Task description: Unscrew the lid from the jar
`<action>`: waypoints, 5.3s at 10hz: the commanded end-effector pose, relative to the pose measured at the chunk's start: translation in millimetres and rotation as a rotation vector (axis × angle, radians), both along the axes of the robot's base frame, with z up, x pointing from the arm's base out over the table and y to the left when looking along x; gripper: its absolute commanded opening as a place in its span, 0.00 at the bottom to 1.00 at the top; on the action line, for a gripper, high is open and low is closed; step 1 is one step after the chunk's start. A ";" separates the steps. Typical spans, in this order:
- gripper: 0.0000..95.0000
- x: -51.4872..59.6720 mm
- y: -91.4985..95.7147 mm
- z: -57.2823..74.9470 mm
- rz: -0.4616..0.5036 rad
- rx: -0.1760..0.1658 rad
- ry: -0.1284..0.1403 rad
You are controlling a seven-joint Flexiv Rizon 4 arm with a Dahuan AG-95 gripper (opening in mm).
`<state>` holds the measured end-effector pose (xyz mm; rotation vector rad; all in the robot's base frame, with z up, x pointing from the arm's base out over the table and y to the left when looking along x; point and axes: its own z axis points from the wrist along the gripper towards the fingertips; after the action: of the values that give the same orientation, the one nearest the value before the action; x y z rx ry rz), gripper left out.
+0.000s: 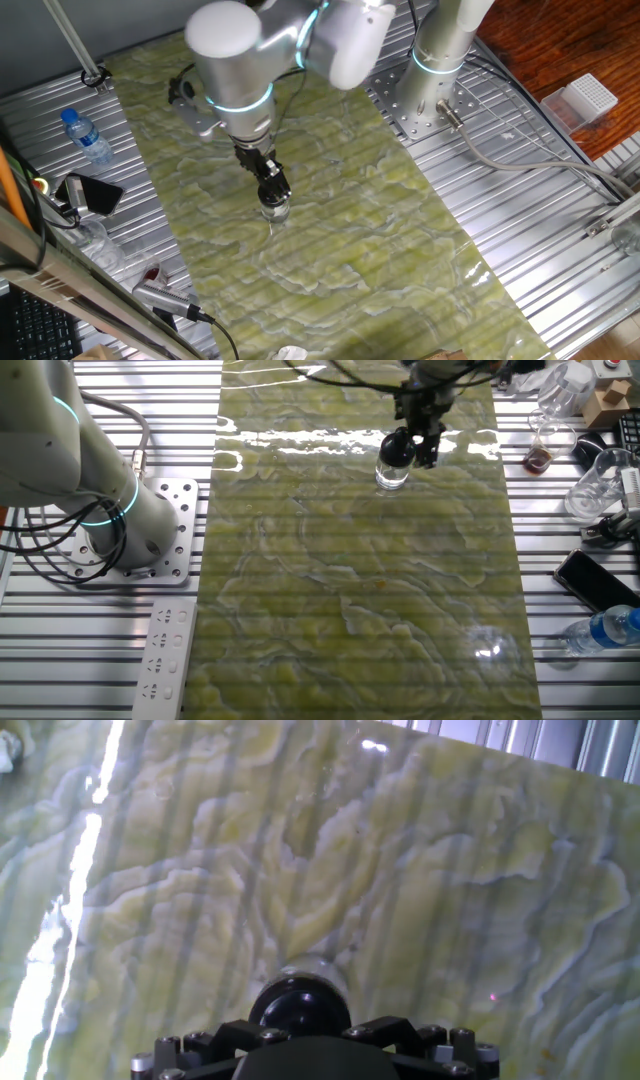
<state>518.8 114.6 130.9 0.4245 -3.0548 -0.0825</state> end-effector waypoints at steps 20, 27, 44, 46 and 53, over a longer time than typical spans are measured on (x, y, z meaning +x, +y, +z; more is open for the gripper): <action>0.80 -5.4 5.0 -31.1 0.058 -0.015 0.148; 0.60 -12.6 3.8 -34.4 0.103 -0.035 0.129; 0.40 -15.1 3.2 -33.4 0.439 -0.041 0.034; 0.40 -15.1 3.2 -33.4 0.539 -0.041 0.020; 0.40 -15.1 3.2 -32.9 0.815 -0.034 -0.015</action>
<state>503.7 118.1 98.4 1.5217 -2.6687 0.0067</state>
